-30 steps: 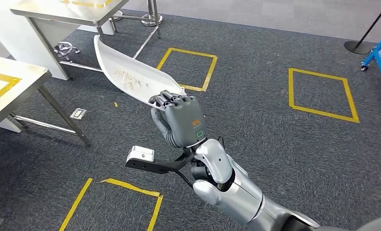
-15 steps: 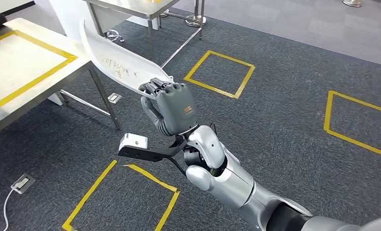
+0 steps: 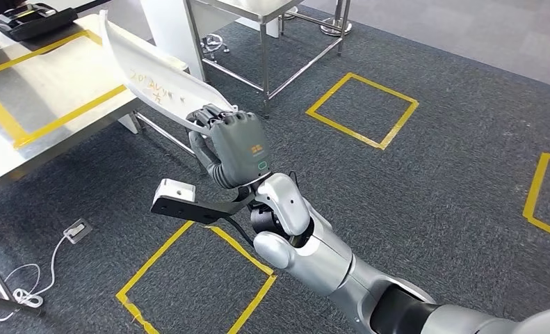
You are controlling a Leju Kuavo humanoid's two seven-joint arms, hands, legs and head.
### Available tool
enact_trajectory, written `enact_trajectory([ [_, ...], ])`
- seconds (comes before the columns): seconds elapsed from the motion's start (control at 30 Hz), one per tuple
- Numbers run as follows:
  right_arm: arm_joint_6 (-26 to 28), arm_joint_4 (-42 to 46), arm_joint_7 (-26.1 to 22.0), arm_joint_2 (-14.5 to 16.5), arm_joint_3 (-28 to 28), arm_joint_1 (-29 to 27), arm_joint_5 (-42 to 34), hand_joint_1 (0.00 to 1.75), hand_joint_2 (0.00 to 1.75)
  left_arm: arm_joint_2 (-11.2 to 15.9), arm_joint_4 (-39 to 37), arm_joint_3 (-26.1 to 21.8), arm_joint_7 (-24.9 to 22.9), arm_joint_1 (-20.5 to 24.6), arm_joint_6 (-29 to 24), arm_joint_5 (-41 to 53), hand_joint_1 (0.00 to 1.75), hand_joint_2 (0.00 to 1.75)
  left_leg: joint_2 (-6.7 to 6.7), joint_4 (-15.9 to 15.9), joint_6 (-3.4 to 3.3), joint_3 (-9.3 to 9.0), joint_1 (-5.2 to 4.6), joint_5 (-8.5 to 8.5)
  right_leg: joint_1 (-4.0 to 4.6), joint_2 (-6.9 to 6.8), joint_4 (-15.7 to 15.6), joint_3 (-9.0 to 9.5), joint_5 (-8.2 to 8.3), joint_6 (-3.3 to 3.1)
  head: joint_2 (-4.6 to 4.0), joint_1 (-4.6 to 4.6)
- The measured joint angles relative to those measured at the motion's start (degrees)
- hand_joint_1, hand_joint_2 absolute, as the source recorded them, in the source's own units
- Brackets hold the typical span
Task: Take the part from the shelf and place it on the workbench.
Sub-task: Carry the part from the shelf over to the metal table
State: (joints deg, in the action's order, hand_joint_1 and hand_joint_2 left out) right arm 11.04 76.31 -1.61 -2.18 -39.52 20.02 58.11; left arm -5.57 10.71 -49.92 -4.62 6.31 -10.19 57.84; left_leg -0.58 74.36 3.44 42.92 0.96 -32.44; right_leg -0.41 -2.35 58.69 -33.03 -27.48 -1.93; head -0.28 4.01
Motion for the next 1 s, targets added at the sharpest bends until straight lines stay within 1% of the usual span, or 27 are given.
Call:
enact_trajectory([
  [0.03,0.01,-0.31,-0.07,0.28,-0.04,0.06,0.03,1.75,1.75,0.01,0.00,-0.02,-0.01,-0.05,-0.01,-0.04,0.00,1.75,0.20,-0.91,-0.10,-0.90,-0.03,0.75,0.15,-0.84,0.03,-0.03,0.00,-0.03,0.00,-0.01],
  [0.07,0.03,-0.60,-0.15,0.63,-0.07,0.17,0.08,1.75,1.75,0.02,0.01,-0.04,-0.04,-0.06,-0.04,-0.08,0.00,1.75,0.67,-3.97,-0.31,-2.90,-0.10,2.25,0.27,-1.66,0.07,-0.01,-0.02,-0.04,0.00,-0.01],
  [0.1,0.04,-0.84,-0.20,0.97,-0.07,0.32,0.13,1.75,1.75,0.04,0.03,-0.06,-0.08,-0.01,-0.08,-0.10,0.00,1.75,1.89,-8.25,-0.67,-5.45,-0.29,3.75,0.40,-2.43,0.13,0.04,-0.07,-0.03,0.00,-0.01],
  [0.13,0.06,-1.05,-0.26,1.29,-0.07,0.51,0.19,1.75,1.75,0.07,0.06,-0.06,-0.12,0.10,-0.12,-0.10,0.00,1.75,3.28,-12.05,-1.16,-7.72,-0.55,4.91,0.61,-3.15,0.21,0.08,-0.16,0.06,0.00,0.02],
  [0.17,0.08,-1.23,-0.35,1.52,-0.07,0.70,0.23,1.75,1.75,0.08,0.09,-0.05,-0.16,0.22,-0.17,-0.10,0.00,1.75,4.29,-14.56,-1.61,-9.13,-0.82,5.52,0.75,-3.72,0.26,0.10,-0.21,0.23,0.00,0.02],
  [0.2,0.08,-1.41,-0.45,1.67,-0.08,0.86,0.25,1.75,1.75,0.09,0.10,-0.05,-0.19,0.31,-0.21,-0.10,0.00,1.75,4.85,-15.72,-2.01,-9.68,-1.05,5.66,0.85,-4.27,0.27,0.14,-0.23,0.44,0.00,0.04],
  [0.23,0.09,-1.59,-0.56,1.84,-0.08,0.98,0.27,1.75,1.75,0.12,0.10,-0.06,-0.25,0.34,-0.24,-0.10,0.00,1.75,4.46,-15.79,-2.29,-9.53,-1.17,5.77,0.92,-4.85,0.22,0.18,-0.21,0.68,0.00,0.05],
  [0.27,0.10,-1.74,-0.69,2.03,-0.09,1.10,0.27,1.75,1.75,0.14,0.09,-0.08,-0.33,0.30,-0.28,-0.10,0.00,1.75,3.71,-15.94,-2.55,-9.49,-1.12,5.98,0.95,-5.43,0.15,0.25,-0.22,0.96,0.00,0.05],
  [0.3,0.09,-1.88,-0.81,2.25,-0.09,1.23,0.28,1.75,1.75,0.10,0.07,-0.09,-0.42,0.23,-0.34,-0.10,0.00,1.75,3.05,-16.18,-2.82,-9.48,-0.94,6.22,0.88,-5.27,0.33,0.28,-0.45,1.26,0.00,0.08],
  [0.33,0.11,-2.00,-0.91,2.43,-0.10,1.44,0.30,1.75,1.75,0.06,0.06,-0.10,-0.50,0.21,-0.41,-0.10,0.00,1.75,2.40,-16.43,-3.10,-9.49,-0.71,6.48,0.79,-4.22,1.17,0.00,-1.18,1.57,0.00,0.08],
  [0.37,0.12,-2.13,-0.99,2.53,-0.12,1.67,0.32,1.75,1.75,0.00,0.05,-0.11,-0.54,0.29,-0.50,-0.10,0.00,1.75,1.80,-16.67,-3.40,-9.57,-0.45,6.75,0.64,-2.57,3.09,-0.76,-2.48,1.89,0.00,0.11],
  [0.4,0.12,-2.36,-1.04,2.56,-0.14,1.85,0.33,1.75,1.75,-0.07,0.05,-0.11,-0.56,0.42,-0.60,-0.10,0.00,1.75,1.15,-16.76,-3.59,-9.39,-0.29,6.93,0.35,-0.52,6.26,-2.11,-4.26,2.18,0.00,0.15],
  [0.43,0.15,-2.67,-1.06,2.55,-0.15,1.95,0.33,1.75,1.75,-0.08,0.04,-0.11,-0.60,0.57,-0.67,-0.09,0.00,1.75,0.48,-16.73,-3.72,-9.18,-0.22,7.06,0.17,0.93,10.11,-3.88,-6.12,2.41,0.00,0.16],
  [0.47,0.21,-3.02,-1.10,2.53,-0.15,1.98,0.31,1.75,1.75,-0.08,0.03,-0.11,-0.70,0.64,-0.72,-0.07,0.00,1.75,-0.16,-16.64,-3.78,-8.97,-0.19,7.16,0.01,1.67,13.59,-5.53,-7.42,2.60,0.00,0.19],
  [0.5,0.31,-3.34,-1.26,2.51,-0.15,2.01,0.11,1.75,1.75,-0.09,0.01,-0.11,-0.82,0.62,-0.75,-0.02,0.00,1.75,-0.79,-16.49,-3.78,-8.77,-0.16,7.22,-0.12,2.00,15.61,-6.58,-7.76,2.73,0.00,0.19],
  [0.53,0.41,-3.58,-1.51,2.50,-0.15,2.12,-0.25,1.75,1.75,-0.09,-0.01,-0.11,-0.94,0.56,-0.76,0.04,0.00,1.75,-1.32,-16.27,-3.71,-8.61,-0.12,7.23,-0.22,2.09,15.42,-6.59,-6.93,2.82,0.00,0.19],
  [0.57,0.46,-3.77,-1.77,2.50,-0.14,2.36,-0.75,1.75,1.75,-0.09,-0.04,-0.11,-1.02,0.49,-0.76,0.09,0.00,1.75,-1.79,-16.00,-3.59,-8.49,-0.03,7.18,-0.34,2.12,12.94,-5.48,-5.13,2.88,0.00,0.20],
  [0.6,0.45,-3.93,-1.99,2.50,-0.10,2.70,-1.38,1.75,1.75,-0.09,-0.06,-0.11,-1.04,0.45,-0.75,0.13,0.00,1.75,-2.20,-15.68,-3.38,-8.39,0.09,7.07,-0.49,2.23,8.99,-3.68,-3.15,2.96,0.00,0.19],
  [0.63,0.41,-4.13,-2.12,2.50,-0.04,3.11,-2.01,1.75,1.75,-0.07,-0.08,-0.11,-1.03,0.44,-0.75,0.13,0.00,1.75,-2.49,-15.37,-3.03,-8.25,0.10,6.96,-0.49,2.50,5.35,-1.99,-1.79,3.03,0.00,0.20],
  [0.67,0.38,-4.32,-2.20,2.49,0.05,3.55,-2.59,1.75,1.75,-0.03,-0.08,-0.11,-1.01,0.42,-0.75,0.12,0.00,1.75,-2.71,-15.13,-2.62,-8.08,0.09,6.91,-0.49,2.77,2.64,-0.80,-0.93,2.93,0.00,0.19],
  [0.7,0.37,-4.50,-2.33,2.48,0.23,3.94,-3.12,1.75,1.75,0.02,-0.08,-0.12,-0.97,0.37,-0.75,0.13,0.00,1.75,-2.79,-14.97,-2.45,-7.91,0.02,6.80,-0.45,3.01,1.23,-0.29,-0.74,2.85,0.00,0.20],
  [0.73,0.38,-4.68,-2.50,2.46,0.49,4.28,-3.56,1.75,1.75,0.08,-0.08,-0.12,-0.93,0.28,-0.75,0.13,0.00,1.75,-2.80,-14.94,-2.57,-7.77,-0.08,6.81,-0.36,3.16,1.01,-0.31,-0.78,2.70,0.00,0.20],
  [0.77,0.39,-4.80,-2.67,2.45,0.76,4.53,-3.85,1.75,1.75,0.10,-0.09,-0.12,-0.90,0.17,-0.75,0.14,0.00,1.75,-2.77,-14.98,-2.82,-7.72,-0.10,6.83,-0.39,3.16,0.91,-0.38,-0.61,2.53,0.00,0.19],
  [0.8,0.39,-4.90,-2.79,2.44,0.99,4.69,-4.03,1.75,1.75,0.11,-0.10,-0.11,-0.87,0.08,-0.74,0.14,0.00,1.75,-2.70,-15.02,-3.17,-7.73,-0.12,6.82,-0.38,3.17,0.84,-0.41,-0.54,2.51,0.00,0.19],
  [0.83,0.39,-4.96,-2.87,2.44,1.13,4.78,-4.10,1.75,1.75,0.11,-0.10,-0.11,-0.86,0.02,-0.74,0.14,0.00,1.75,-2.67,-15.08,-3.35,-7.74,-0.13,6.91,-0.37,3.18,0.84,-0.42,-0.51,2.46,0.00,0.19],
  [0.93,0.39,-5.03,-2.96,2.44,1.21,4.99,-4.14,1.75,1.75,0.10,-0.13,-0.11,-0.86,-0.01,-0.74,0.14,0.00,1.75,-2.64,-15.21,-3.23,-7.81,-0.12,6.99,-0.33,3.20,0.84,-0.46,-0.46,2.33,0.00,0.19],
  [1.0,0.54,-5.30,-3.02,2.44,1.36,5.45,-4.23,1.75,1.75,0.15,-0.16,-0.11,-0.87,-0.02,-0.75,0.14,0.00,1.75,-2.57,-15.60,-2.80,-7.98,-0.09,7.26,-0.28,3.24,0.85,-0.53,-0.38,2.07,0.00,0.18],
])
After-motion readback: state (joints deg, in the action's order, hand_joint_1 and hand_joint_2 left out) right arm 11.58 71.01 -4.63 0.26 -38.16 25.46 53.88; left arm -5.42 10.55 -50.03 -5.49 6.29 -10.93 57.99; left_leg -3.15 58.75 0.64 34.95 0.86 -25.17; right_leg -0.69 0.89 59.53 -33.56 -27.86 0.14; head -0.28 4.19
